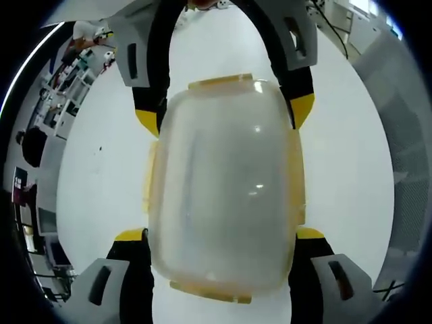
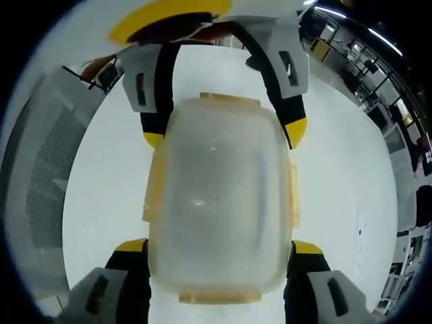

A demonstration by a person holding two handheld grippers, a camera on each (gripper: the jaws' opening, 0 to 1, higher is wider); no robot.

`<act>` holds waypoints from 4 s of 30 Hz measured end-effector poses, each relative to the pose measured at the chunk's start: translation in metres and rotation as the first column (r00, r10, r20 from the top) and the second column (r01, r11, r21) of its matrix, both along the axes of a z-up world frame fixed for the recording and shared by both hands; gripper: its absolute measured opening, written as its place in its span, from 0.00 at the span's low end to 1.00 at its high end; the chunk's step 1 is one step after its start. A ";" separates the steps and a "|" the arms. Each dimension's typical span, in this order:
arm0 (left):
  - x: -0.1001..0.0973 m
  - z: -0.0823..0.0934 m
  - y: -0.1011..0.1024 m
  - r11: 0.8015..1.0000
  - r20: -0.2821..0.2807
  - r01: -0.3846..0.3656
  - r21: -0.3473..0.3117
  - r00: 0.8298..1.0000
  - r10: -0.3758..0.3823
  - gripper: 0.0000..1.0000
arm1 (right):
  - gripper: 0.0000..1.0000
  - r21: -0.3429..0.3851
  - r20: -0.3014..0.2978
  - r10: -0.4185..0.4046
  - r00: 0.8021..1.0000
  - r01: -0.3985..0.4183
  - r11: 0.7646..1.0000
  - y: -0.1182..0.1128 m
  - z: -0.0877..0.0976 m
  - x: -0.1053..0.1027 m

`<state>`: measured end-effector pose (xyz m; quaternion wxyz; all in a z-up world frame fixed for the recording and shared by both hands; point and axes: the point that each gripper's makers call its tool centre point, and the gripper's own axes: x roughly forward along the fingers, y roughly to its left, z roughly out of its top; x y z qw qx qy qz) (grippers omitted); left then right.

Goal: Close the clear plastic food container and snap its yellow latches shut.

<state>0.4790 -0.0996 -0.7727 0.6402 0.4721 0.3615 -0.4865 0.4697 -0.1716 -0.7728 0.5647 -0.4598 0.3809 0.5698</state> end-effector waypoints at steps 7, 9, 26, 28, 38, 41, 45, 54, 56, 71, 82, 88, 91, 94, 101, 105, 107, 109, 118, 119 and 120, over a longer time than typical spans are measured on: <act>0.005 -0.001 0.001 1.000 -0.001 0.000 0.003 1.000 0.000 0.81 | 0.82 0.005 -0.001 0.001 1.000 -0.001 1.000 0.001 0.001 0.004; 0.006 -0.001 0.001 1.000 -0.001 -0.002 0.002 1.000 0.002 0.81 | 0.82 0.006 -0.001 0.003 1.000 -0.003 1.000 0.001 0.001 0.005; 0.017 0.000 0.002 1.000 0.000 -0.015 -0.007 1.000 0.015 0.81 | 0.82 0.005 0.001 0.009 1.000 -0.009 1.000 0.003 0.001 0.017; 0.018 0.000 0.002 1.000 0.000 -0.014 -0.006 1.000 0.014 0.81 | 0.82 0.007 0.001 0.007 1.000 -0.007 1.000 0.003 0.001 0.019; 0.026 0.000 0.003 1.000 0.001 -0.008 0.007 1.000 0.008 0.81 | 0.82 0.013 0.001 0.001 1.000 -0.001 1.000 0.004 0.001 0.026; 0.028 0.000 0.003 1.000 0.002 -0.007 0.010 1.000 0.007 0.81 | 0.82 0.014 0.001 0.000 1.000 0.000 1.000 0.004 0.001 0.028; 0.031 -0.001 0.004 1.000 0.002 -0.007 0.011 1.000 0.006 0.81 | 0.82 0.018 0.000 -0.001 1.000 0.001 1.000 0.005 0.001 0.030; 0.038 0.000 0.004 1.000 0.002 -0.010 0.015 1.000 0.010 0.81 | 0.82 0.010 0.001 0.004 1.000 -0.004 1.000 0.005 0.001 0.037; 0.039 0.000 0.005 1.000 0.002 -0.011 0.014 1.000 0.011 0.81 | 0.82 0.009 0.001 0.005 1.000 -0.005 1.000 0.006 0.000 0.039; 0.044 0.000 0.006 1.000 0.003 -0.015 0.013 1.000 0.015 0.81 | 0.82 0.009 0.001 0.009 1.000 -0.009 1.000 0.006 0.000 0.044; 0.043 0.001 0.006 1.000 0.008 -0.016 0.014 1.000 0.016 0.82 | 0.84 0.012 0.015 0.009 1.000 -0.009 1.000 0.006 0.000 0.043; 0.049 0.006 0.004 1.000 0.071 0.011 0.009 0.997 -0.012 0.89 | 0.96 0.020 0.021 -0.005 1.000 0.005 1.000 0.006 -0.002 0.041; 0.046 0.003 0.004 1.000 0.076 0.025 -0.001 0.997 -0.025 0.99 | 0.99 0.024 0.026 -0.018 1.000 0.017 1.000 0.003 -0.004 0.041; 0.038 -0.005 0.009 0.999 0.065 0.033 0.026 0.997 -0.035 0.99 | 0.99 0.022 0.031 -0.017 0.999 0.016 1.000 0.001 -0.005 0.040; 0.033 -0.006 0.012 0.999 0.065 0.034 0.030 0.997 -0.036 0.99 | 0.99 0.026 0.042 -0.032 0.999 0.031 0.999 -0.003 -0.002 0.042; 0.036 0.000 0.009 1.000 0.063 0.004 -0.001 0.998 -0.004 0.99 | 0.99 0.030 0.049 -0.035 0.998 0.034 0.999 -0.003 0.002 0.040; 0.035 0.001 0.008 1.000 0.057 -0.005 -0.016 0.998 0.006 0.99 | 0.99 0.042 0.061 -0.036 0.998 0.034 0.999 -0.002 0.004 0.040; 0.034 0.002 0.008 1.000 0.059 -0.007 -0.017 0.998 0.008 0.99 | 0.99 0.061 0.048 -0.055 0.997 0.052 0.997 -0.001 0.005 0.037; 0.034 0.009 0.013 0.997 0.064 -0.058 -0.049 0.996 0.061 0.99 | 0.99 0.084 0.073 -0.081 0.994 0.075 0.994 -0.001 0.010 0.036; 0.033 0.009 0.014 0.997 0.064 -0.062 -0.048 0.996 0.065 0.99 | 0.99 0.092 0.070 -0.088 0.994 0.082 0.992 0.000 0.011 0.036; 0.033 0.009 0.015 0.997 0.064 -0.064 -0.045 0.996 0.067 0.99 | 0.99 0.095 0.067 -0.094 0.993 0.088 0.992 0.000 0.012 0.036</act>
